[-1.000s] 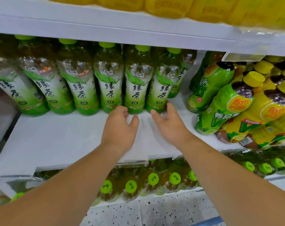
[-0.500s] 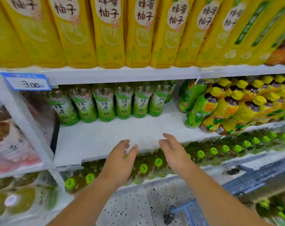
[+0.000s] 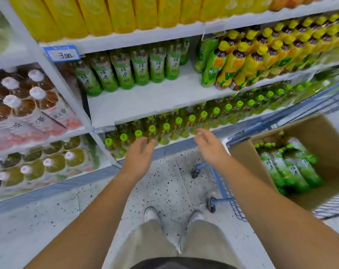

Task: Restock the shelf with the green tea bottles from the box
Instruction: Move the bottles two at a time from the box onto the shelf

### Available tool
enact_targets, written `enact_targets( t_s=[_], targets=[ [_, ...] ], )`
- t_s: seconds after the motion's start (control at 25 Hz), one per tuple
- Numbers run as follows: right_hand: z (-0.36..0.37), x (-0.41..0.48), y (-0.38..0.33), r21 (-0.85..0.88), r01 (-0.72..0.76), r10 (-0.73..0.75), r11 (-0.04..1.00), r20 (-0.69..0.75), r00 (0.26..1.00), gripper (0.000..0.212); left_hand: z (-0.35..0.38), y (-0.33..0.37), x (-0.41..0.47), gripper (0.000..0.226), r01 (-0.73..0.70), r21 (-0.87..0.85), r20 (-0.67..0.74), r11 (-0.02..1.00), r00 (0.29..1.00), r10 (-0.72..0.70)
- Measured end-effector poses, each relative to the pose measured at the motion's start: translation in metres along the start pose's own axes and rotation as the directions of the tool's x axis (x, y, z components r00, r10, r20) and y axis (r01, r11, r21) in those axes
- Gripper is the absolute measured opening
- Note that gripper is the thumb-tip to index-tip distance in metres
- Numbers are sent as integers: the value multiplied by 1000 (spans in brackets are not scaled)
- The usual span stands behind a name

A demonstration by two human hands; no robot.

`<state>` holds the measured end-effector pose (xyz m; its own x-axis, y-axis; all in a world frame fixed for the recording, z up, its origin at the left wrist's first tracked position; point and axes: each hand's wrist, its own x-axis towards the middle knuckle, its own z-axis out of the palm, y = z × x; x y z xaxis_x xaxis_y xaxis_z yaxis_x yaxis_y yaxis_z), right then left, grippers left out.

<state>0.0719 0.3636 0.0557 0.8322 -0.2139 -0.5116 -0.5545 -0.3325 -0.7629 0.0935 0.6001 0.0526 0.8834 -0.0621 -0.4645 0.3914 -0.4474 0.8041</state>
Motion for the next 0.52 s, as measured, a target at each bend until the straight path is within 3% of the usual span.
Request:
enact_targets(
  t_s=[0.2,0.52],
  targets=[
    [-40,-69,27,-15,-12,12,1000,16,1000,48,33,24,-62,59,-9,-2,17,1000,1000,9],
    [-144,-138,85,21,2,-2,1000,7,1000,56,152,79,-138,61,-25,-9,88,1000,996,26]
  ],
)
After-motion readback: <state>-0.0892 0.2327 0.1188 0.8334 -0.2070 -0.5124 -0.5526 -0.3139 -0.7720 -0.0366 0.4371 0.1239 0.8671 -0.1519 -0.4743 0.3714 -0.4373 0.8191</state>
